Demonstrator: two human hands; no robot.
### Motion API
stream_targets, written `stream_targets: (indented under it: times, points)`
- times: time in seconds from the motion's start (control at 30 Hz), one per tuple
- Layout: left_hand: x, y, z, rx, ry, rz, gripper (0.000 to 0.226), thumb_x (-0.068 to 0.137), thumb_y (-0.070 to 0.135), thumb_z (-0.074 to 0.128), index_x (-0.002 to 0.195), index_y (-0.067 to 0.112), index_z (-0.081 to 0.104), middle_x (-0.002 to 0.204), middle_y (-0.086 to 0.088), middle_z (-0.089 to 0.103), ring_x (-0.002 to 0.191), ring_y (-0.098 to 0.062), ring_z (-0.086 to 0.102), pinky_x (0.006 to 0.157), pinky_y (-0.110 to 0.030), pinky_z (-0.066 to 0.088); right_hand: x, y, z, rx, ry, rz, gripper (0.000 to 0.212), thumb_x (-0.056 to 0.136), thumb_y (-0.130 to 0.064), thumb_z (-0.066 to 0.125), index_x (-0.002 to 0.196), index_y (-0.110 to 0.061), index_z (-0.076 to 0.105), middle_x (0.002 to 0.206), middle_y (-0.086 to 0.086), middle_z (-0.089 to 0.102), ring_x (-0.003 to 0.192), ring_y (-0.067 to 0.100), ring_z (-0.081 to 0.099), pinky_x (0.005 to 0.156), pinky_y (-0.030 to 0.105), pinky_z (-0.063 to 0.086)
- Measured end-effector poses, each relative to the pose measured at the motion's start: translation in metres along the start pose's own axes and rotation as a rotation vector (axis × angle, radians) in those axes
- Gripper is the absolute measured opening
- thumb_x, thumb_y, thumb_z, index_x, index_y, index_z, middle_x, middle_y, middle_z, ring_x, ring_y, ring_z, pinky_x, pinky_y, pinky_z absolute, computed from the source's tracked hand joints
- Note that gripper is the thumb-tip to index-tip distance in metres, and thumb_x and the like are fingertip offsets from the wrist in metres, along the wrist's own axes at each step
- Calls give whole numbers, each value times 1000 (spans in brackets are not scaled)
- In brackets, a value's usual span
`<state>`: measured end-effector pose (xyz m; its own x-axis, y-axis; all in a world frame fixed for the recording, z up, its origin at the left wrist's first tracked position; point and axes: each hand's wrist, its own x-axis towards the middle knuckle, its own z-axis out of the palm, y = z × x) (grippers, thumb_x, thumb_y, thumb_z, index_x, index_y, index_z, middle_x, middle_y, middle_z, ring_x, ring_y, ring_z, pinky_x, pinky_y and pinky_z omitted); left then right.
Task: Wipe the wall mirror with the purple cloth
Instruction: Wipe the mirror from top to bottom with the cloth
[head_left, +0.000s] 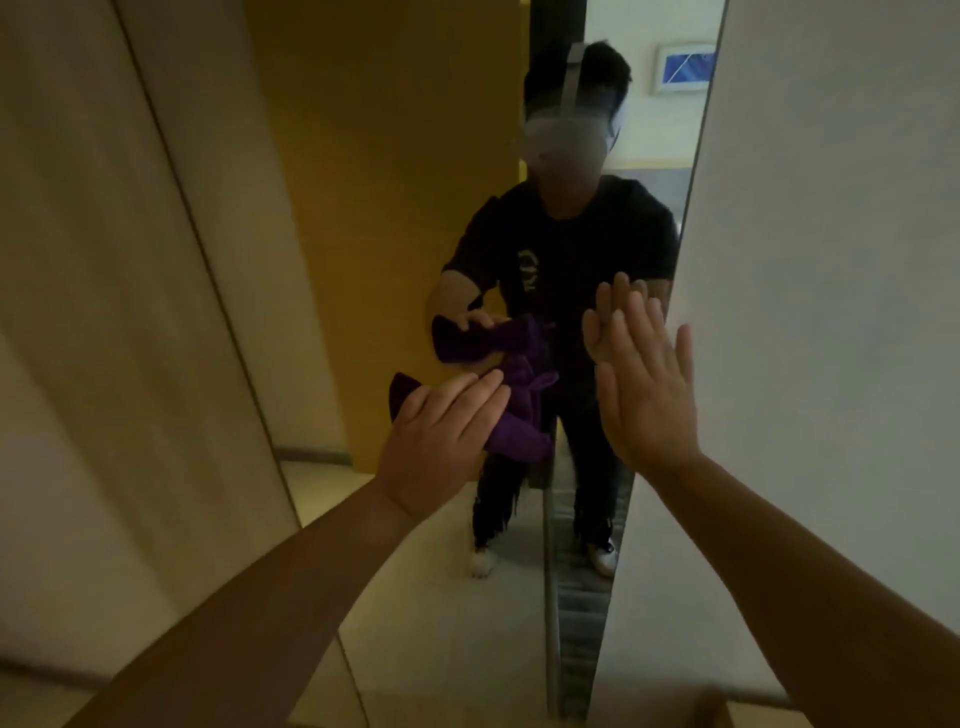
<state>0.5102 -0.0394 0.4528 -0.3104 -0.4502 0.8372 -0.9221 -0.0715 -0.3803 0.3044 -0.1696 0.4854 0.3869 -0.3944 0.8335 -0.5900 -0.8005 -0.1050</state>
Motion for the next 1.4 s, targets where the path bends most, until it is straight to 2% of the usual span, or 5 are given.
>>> stream_targets:
  times: [0.43, 0.87, 0.97, 1.2, 1.4]
  points:
    - [-127, -148, 11, -8, 47, 5, 37, 102, 8, 41, 137, 9, 50, 143, -9, 52, 125, -27, 52, 93, -41, 40, -39, -133, 115, -168, -46, -117, 59, 101, -37, 32, 154, -12, 24, 163, 10, 13, 152, 24, 0, 123, 50, -2]
    - [-184, -188, 116, 180, 436, 0, 77, 78, 15, 84, 144, 16, 44, 147, -2, 47, 130, -20, 45, 99, -42, 37, -60, -132, 237, -461, 121, -286, 65, 102, -43, 37, 153, -4, 24, 163, 16, 14, 152, 32, 6, 122, 56, 0]
    - [-183, -184, 125, 207, 529, -27, 64, 83, 22, 78, 140, 15, 50, 146, 0, 47, 129, -19, 43, 102, -40, 33, -59, -131, 241, -520, 183, -299, 66, 102, -45, 29, 154, -6, 20, 163, 16, 12, 152, 31, 4, 121, 58, 5]
    - [-165, -181, 106, 258, 538, -59, 51, 96, 39, 61, 138, 11, 53, 146, -4, 49, 132, -22, 42, 104, -41, 33, -55, -128, 239, -461, 230, -314, 63, 104, -47, 23, 154, -8, 23, 164, 12, 12, 152, 27, 2, 122, 53, 3]
    - [-138, -192, 104, 226, 323, -85, 58, 97, 36, 48, 148, 9, 38, 157, -11, 32, 146, -28, 27, 118, -46, 21, -57, -125, 247, -468, 324, -348, 60, 105, -42, 20, 152, -5, 26, 162, 16, 19, 152, 30, 10, 122, 55, 6]
